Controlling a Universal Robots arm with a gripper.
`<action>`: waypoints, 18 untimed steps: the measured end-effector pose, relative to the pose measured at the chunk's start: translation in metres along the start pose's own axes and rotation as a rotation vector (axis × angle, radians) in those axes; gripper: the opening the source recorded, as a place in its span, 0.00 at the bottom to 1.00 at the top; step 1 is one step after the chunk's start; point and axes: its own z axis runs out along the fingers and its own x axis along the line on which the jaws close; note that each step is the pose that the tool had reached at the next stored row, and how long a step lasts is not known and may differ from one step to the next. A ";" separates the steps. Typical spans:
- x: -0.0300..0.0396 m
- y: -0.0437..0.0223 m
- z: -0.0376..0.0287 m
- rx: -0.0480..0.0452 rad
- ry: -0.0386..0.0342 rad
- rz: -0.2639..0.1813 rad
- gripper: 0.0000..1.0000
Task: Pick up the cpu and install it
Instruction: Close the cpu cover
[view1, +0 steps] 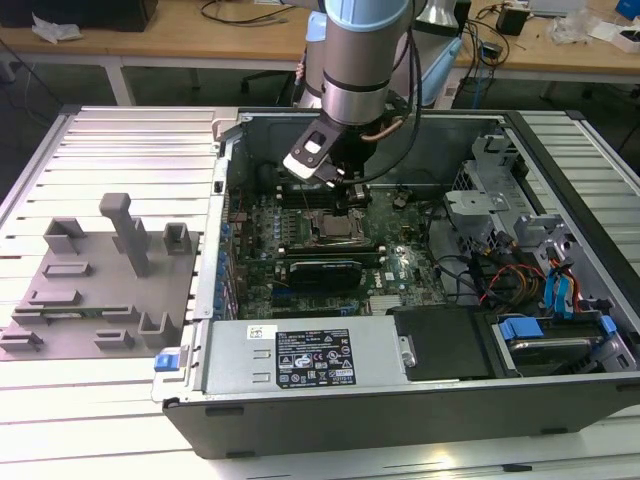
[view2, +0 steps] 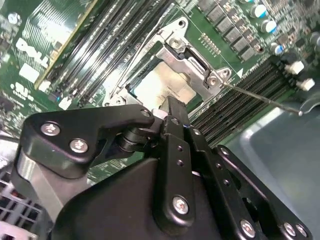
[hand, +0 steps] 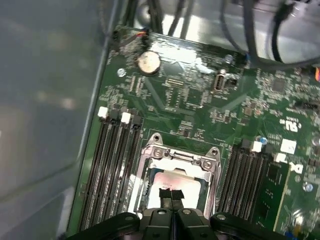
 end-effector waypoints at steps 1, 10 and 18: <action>0.0000 0.0000 0.0000 0.0004 0.0003 -0.024 0.11; 0.0000 0.0000 0.0000 0.0049 0.0025 -0.251 0.11; 0.0000 0.0000 0.0000 0.0084 0.0043 -0.431 0.11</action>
